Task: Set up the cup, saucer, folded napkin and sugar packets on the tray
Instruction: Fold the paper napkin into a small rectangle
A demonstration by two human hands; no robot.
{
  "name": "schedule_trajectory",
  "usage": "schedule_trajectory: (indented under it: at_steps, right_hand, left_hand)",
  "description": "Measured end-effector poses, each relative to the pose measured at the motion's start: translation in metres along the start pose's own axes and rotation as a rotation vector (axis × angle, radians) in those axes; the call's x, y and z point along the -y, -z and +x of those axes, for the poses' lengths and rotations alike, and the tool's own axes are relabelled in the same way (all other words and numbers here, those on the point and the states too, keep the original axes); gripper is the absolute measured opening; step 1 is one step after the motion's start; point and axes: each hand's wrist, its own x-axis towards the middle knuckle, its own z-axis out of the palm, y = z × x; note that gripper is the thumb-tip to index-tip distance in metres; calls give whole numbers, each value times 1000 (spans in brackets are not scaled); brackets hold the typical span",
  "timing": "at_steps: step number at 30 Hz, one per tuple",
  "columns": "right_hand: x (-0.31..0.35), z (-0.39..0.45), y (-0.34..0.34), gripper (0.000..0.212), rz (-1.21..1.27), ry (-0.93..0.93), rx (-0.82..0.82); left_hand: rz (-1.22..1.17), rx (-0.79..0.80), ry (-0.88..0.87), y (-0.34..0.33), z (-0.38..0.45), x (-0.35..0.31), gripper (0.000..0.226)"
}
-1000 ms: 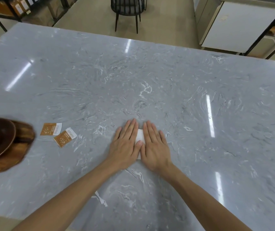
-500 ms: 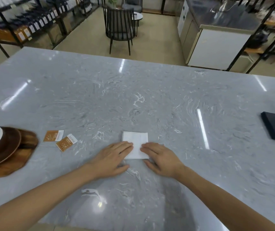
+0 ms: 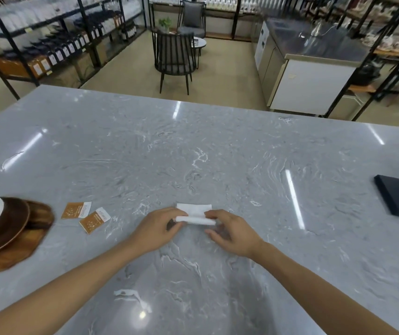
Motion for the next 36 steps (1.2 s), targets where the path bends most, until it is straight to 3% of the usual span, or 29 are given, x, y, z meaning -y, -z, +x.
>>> schedule_trajectory:
  at_steps: [4, 10, 16, 20, 24, 28, 32, 36]
  right_hand:
    - [0, 17, 0, 31, 230, -194, -97]
    - [-4, 40, -14, 30, 374, -463, -250]
    - [0, 51, -29, 25, 329, -508, -381]
    - [8, 53, -37, 29, 189, -532, -395]
    - [16, 57, -44, 40, -131, -514, -317]
    - [26, 57, -56, 51, -464, -443, -248]
    - [21, 52, -62, 54, -520, -440, -276]
    - [28, 52, -56, 57, -466, -471, -204]
  left_hand:
    - [-84, -25, 109, 0, 13, 4, 11]
    - [-228, -246, 374, -14, 37, 10, 21]
    - [-31, -258, 313, -35, 42, 0, 32]
    - [323, -201, 216, -44, 38, -6, 36]
    - [425, -58, 158, -52, 36, -6, 65]
    - [485, -12, 171, -58, 35, 4, 67]
    - [456, 33, 200, -63, 37, 10, 67]
    - [419, 78, 239, -62, 37, 9, 68]
